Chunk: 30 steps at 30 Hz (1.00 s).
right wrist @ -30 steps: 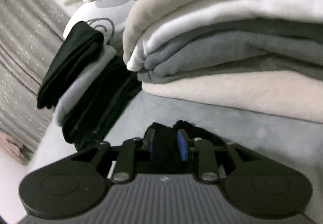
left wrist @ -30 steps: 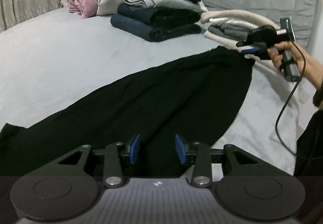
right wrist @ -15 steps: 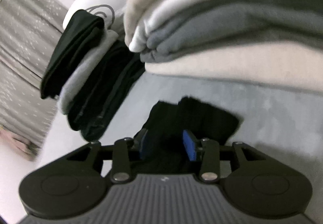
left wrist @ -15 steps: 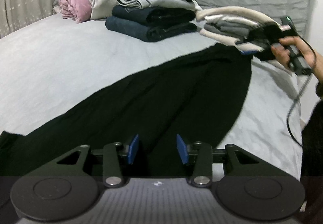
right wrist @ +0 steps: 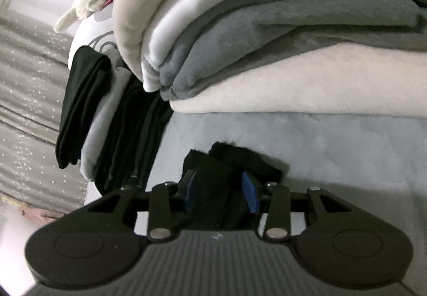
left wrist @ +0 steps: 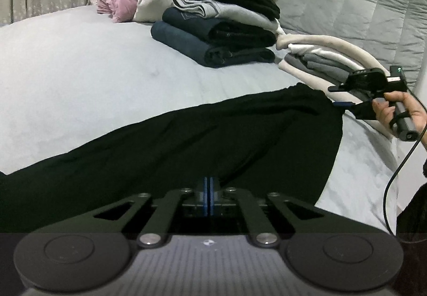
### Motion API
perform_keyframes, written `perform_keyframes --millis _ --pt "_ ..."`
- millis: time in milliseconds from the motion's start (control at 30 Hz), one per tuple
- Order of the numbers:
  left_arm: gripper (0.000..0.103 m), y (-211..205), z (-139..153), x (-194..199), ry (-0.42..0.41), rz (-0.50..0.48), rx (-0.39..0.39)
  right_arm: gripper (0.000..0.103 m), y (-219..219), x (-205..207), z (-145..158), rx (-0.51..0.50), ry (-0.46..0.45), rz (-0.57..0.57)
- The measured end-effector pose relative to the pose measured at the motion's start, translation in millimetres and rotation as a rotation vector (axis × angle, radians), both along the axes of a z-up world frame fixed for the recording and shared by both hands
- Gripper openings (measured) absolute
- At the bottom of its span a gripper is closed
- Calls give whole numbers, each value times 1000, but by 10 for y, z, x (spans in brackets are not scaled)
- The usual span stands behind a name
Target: Fold clothes
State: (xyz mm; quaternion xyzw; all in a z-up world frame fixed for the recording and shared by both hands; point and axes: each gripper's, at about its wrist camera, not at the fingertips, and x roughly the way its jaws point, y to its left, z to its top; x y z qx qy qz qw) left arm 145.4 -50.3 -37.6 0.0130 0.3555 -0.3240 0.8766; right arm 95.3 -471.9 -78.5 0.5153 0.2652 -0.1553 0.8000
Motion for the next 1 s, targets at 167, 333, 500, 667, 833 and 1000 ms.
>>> perform_keyframes --millis 167,333,500,667,833,1000 --pt "0 48 88 -33 -36 14 -30 19 101 207 18 -178 42 69" --pt "0 150 231 -83 -70 11 -81 7 160 156 171 -271 -8 74" --pt "0 256 396 -153 -109 4 -117 6 173 100 405 -340 -112 77" --pt "0 343 525 -306 -133 -29 -135 6 149 -12 492 -359 -136 71" --pt "0 266 446 -441 -88 -125 -74 6 133 -127 467 -397 -75 108" --pt "2 5 151 -500 29 -239 99 8 142 -107 204 -421 139 203"
